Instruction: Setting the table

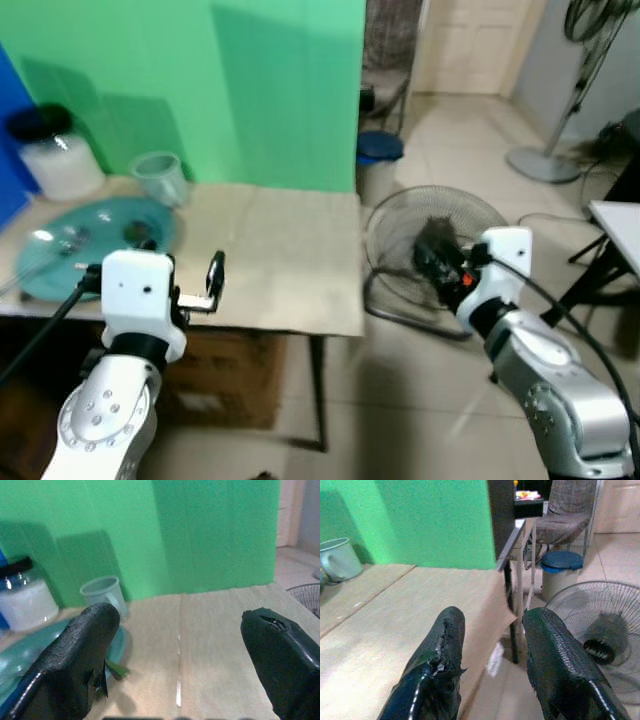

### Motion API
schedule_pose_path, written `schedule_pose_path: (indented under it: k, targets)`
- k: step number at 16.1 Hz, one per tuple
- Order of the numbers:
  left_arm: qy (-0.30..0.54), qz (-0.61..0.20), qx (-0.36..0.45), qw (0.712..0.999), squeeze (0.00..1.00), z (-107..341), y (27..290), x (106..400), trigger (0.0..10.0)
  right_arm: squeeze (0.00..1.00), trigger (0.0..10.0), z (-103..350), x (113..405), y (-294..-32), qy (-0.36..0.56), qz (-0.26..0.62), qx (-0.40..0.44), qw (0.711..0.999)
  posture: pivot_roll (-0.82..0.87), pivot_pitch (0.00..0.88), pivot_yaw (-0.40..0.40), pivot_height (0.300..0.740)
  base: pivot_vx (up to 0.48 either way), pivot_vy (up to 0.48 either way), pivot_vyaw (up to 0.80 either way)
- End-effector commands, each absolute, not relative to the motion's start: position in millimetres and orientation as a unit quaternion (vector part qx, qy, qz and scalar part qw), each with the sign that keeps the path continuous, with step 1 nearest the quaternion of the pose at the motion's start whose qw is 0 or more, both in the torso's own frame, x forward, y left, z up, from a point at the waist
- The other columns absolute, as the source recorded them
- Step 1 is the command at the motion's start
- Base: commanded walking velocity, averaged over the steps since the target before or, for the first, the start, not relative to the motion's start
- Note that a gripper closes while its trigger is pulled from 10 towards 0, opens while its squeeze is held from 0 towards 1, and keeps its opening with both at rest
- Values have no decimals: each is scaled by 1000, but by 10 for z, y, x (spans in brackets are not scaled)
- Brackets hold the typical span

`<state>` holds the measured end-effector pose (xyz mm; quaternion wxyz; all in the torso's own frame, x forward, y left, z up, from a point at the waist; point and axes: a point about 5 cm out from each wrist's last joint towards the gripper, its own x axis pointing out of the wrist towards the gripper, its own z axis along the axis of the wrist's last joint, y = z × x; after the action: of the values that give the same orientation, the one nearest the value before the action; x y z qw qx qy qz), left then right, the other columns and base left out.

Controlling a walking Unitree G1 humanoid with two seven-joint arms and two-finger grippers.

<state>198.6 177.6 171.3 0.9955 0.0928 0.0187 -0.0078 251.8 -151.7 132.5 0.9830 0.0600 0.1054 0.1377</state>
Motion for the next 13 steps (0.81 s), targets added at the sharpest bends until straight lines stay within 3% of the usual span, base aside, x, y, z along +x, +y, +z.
schedule_pose_path:
  k: [1,3,4,5,13]
  targets:
    - [25,-4,102,994,0,1696,1813,1996,10000,0,10000,1346,2511,-1464,102,139,60,983,-21,0,30,740,0,277,0]
    - [26,-5,104,994,0,1696,1836,2002,10000,0,10000,1333,2502,-1483,102,133,64,984,-24,0,32,740,0,274,0]
    - [26,-5,106,994,0,1702,1866,2012,10000,325,10000,1329,2497,-1504,101,131,95,982,-25,0,36,740,0,274,0]
    - [27,-3,104,994,0,1705,1879,2015,10000,1000,10000,1337,2495,-1505,97,130,110,981,-25,0,36,740,0,274,0]
    - [29,5,100,994,0,1709,1910,1972,10000,1000,10000,1432,2496,-1380,70,168,155,971,-12,0,27,740,0,279,0]
